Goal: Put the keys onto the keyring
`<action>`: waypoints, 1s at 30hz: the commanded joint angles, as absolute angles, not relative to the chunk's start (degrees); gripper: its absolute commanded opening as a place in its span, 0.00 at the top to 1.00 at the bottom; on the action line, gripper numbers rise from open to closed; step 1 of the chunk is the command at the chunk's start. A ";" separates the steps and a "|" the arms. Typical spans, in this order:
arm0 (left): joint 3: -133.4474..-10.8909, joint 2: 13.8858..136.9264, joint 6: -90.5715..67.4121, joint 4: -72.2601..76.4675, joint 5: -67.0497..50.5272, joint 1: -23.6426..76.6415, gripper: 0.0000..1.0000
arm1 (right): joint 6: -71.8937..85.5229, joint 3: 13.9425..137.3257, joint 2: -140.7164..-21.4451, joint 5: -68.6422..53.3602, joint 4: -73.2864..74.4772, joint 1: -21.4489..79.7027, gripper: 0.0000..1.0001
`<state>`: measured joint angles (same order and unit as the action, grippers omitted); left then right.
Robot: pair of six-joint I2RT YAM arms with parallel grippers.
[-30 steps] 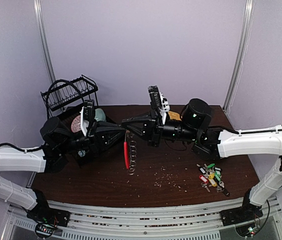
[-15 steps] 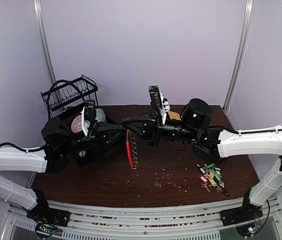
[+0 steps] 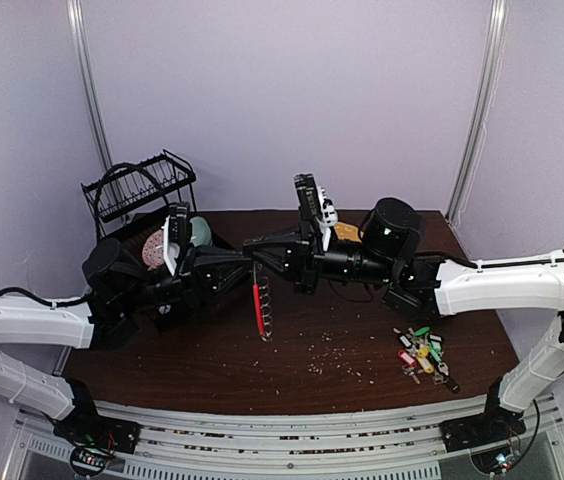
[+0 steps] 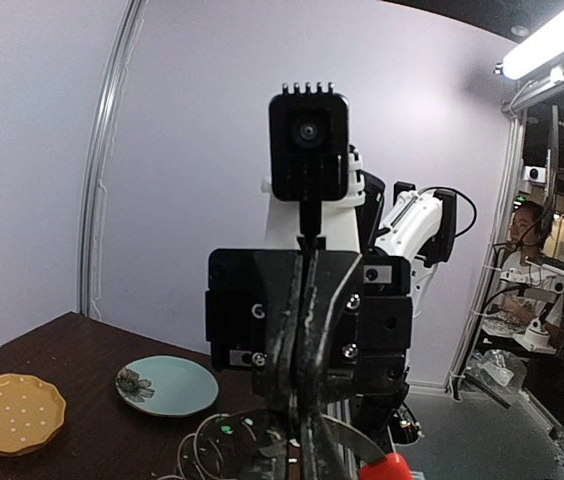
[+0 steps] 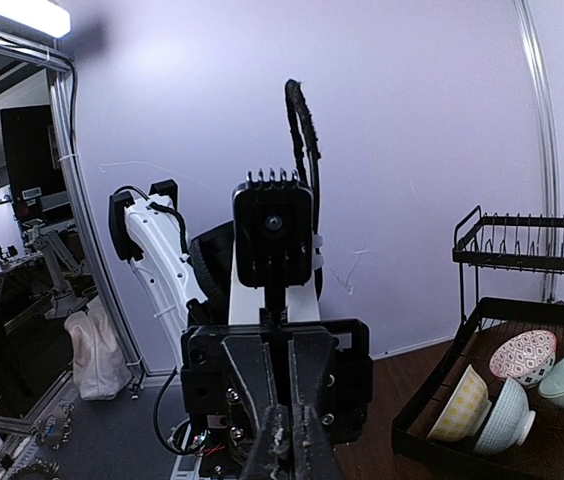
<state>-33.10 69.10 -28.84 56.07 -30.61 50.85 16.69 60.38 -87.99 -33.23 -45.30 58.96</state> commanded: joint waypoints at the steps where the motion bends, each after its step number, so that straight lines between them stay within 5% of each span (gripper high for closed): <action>1: -33.77 68.43 -29.30 61.52 -28.70 51.08 0.96 | 16.30 60.65 -89.03 -34.63 -43.36 59.46 1.00; 10: -31.68 67.21 -27.68 64.84 -28.71 51.08 1.00 | 16.05 61.17 -89.58 -36.26 -42.06 59.50 1.00; 24: -31.79 60.42 -12.60 45.52 -26.96 51.08 1.00 | 15.11 61.36 -84.26 -40.89 -37.51 57.99 0.45; 30: -30.85 52.32 1.08 36.26 -26.54 52.72 1.00 | 4.61 63.69 -79.95 -38.54 -19.48 57.63 0.47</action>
<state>-31.05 56.95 -10.48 41.01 -26.94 51.40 11.70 60.99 -83.40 -39.29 -31.70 57.82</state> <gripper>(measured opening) 0.005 0.555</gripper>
